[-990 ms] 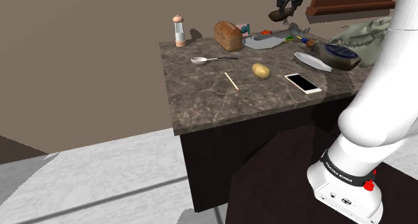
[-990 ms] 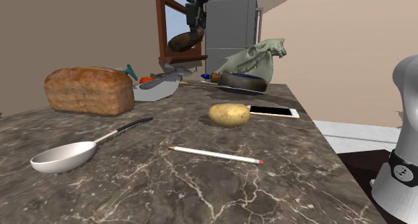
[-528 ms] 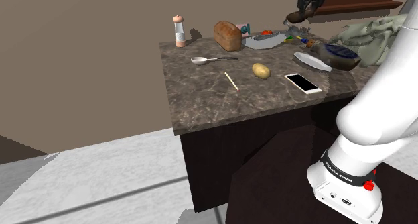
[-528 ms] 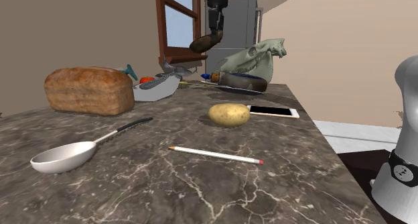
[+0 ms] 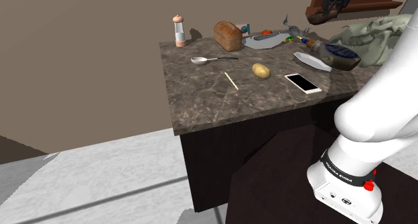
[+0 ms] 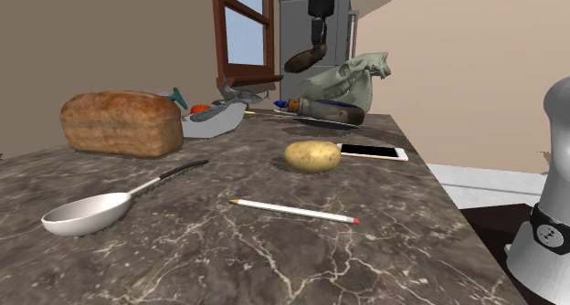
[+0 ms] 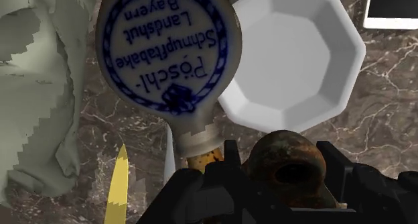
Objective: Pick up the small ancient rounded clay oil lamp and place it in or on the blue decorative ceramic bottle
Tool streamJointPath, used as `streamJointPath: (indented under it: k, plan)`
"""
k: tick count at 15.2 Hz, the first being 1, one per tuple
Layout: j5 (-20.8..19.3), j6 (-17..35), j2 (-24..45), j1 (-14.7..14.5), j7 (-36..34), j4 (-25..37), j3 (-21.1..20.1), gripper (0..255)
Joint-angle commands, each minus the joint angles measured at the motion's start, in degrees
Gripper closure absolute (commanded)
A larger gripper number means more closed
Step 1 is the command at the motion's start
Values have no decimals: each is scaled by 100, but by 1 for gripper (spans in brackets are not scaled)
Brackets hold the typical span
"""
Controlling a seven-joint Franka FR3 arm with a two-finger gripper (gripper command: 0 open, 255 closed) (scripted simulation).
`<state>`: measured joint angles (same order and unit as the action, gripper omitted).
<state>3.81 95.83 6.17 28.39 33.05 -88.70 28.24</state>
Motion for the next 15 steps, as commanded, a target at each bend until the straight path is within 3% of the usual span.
streamJointPath:
  k: [1,8,15]
  plan:
    - [4,11,-34,146,270,-48,114,255]
    - [184,-52,179,731,1260,152,522,255]
    - [162,428,127,724,1303,-374,525,255]
